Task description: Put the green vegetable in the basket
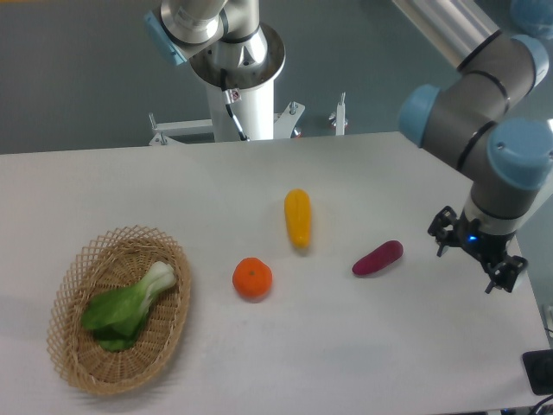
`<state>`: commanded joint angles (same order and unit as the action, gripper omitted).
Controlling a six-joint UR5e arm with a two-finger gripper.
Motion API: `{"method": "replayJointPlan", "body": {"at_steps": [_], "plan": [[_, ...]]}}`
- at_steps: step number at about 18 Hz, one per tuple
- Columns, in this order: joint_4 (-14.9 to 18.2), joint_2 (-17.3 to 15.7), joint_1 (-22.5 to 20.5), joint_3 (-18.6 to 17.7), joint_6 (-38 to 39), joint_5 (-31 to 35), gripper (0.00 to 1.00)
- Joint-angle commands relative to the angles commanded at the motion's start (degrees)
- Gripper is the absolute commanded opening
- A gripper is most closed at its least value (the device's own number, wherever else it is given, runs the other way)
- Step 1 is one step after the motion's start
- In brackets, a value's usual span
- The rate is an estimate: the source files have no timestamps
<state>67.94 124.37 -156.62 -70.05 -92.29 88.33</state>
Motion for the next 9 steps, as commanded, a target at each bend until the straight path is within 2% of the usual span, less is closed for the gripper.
{"method": "replayJointPlan", "body": {"at_steps": [9], "plan": [[-0.3, -0.1, 0.1, -0.6, 0.0, 0.2, 1.00]]}}
